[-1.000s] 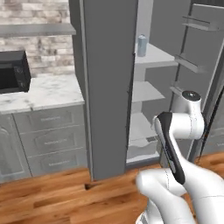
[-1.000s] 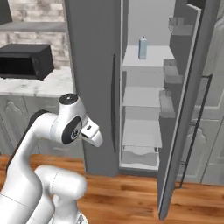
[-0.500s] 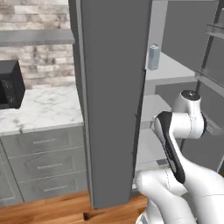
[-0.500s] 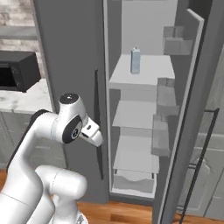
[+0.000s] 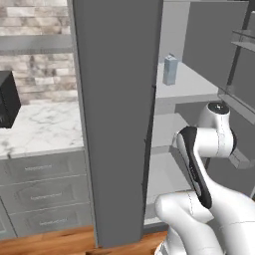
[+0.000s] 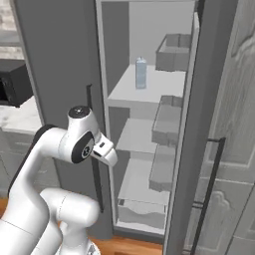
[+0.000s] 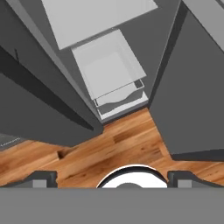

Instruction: Take a sugar cube from the saucer and place it inside the coffee. Then, grab milk from the fridge and place it next to the coffee on the counter to sweeten the coffee.

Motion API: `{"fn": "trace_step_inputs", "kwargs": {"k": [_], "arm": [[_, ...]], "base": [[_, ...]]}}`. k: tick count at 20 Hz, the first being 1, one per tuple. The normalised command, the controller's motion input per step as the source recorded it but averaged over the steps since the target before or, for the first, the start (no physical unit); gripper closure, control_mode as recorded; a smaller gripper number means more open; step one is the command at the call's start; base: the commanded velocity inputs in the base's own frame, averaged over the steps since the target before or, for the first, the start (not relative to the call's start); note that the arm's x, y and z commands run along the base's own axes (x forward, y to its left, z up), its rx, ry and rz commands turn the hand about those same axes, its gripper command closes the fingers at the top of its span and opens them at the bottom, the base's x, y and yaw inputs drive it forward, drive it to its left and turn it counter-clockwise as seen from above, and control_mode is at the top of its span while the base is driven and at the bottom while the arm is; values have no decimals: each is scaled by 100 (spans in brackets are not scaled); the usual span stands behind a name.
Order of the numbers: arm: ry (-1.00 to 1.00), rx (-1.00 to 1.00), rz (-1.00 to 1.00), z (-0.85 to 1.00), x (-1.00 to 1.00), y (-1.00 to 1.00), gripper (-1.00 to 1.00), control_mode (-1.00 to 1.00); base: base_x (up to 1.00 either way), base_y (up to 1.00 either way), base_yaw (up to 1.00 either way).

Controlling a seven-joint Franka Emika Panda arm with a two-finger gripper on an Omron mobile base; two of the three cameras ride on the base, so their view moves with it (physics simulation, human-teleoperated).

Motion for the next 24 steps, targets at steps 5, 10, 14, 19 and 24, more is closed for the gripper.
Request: {"fn": "trace_step_inputs", "kwargs": {"k": [5,10,14,19,24], "arm": [[0,0,0,0,0,0,-100,100],[0,0,0,0,0,0,-100,100],[0,0,0,0,0,0,-100,100],[0,0,0,0,0,0,-100,100],[0,0,0,0,0,0,-100,100]], "base": [[21,-40,2],[1,-50,4],[48,-28,5],[52,-21,4],[42,-18,3]]}}
